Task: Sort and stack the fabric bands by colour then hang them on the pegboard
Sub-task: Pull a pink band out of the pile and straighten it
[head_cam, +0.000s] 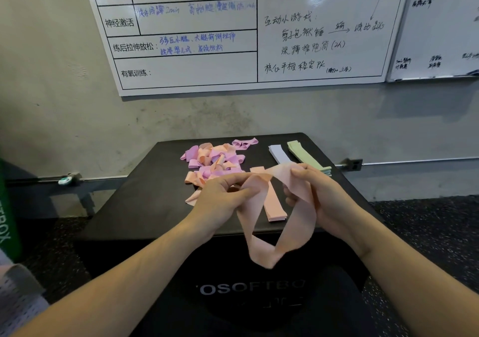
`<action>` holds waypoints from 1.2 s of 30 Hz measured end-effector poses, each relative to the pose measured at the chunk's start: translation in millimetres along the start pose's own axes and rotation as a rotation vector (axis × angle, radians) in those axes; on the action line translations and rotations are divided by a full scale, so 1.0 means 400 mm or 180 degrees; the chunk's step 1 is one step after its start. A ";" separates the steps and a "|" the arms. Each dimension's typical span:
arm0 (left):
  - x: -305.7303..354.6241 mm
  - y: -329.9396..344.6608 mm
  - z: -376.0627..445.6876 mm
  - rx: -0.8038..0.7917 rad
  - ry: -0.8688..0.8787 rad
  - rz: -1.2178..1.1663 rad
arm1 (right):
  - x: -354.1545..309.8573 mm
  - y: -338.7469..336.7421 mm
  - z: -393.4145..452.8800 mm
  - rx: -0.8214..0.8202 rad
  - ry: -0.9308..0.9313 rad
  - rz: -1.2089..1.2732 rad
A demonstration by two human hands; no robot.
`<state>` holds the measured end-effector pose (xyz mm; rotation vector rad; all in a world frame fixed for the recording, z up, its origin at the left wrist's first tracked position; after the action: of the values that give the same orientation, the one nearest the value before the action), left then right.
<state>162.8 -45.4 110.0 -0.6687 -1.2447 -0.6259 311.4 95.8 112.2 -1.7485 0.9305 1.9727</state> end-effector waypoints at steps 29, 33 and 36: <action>0.015 0.105 -0.013 0.0296 -0.0744 -0.1831 | 0.056 0.044 0.020 0.0622 -0.0999 -0.1171; 0.042 0.107 0.008 0.0406 -0.0827 -0.2243 | 0.106 0.025 0.019 0.0419 -0.0712 -0.1059; 0.065 0.102 0.021 0.0487 -0.0768 -0.2242 | 0.134 0.007 0.015 0.0240 -0.0620 -0.1414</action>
<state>193.2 -14.0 132.1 -0.1605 -1.7505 -1.0321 295.7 89.0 60.9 -1.5266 0.4912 1.7501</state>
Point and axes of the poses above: each hand's wrist, its own z-axis towards the middle knuckle, its own y-axis out of the palm, x = y × z, the point moved 3 cm from there along z, towards the middle knuckle, and after that the axes turned 5 degrees about x, right-handed, at the moved point
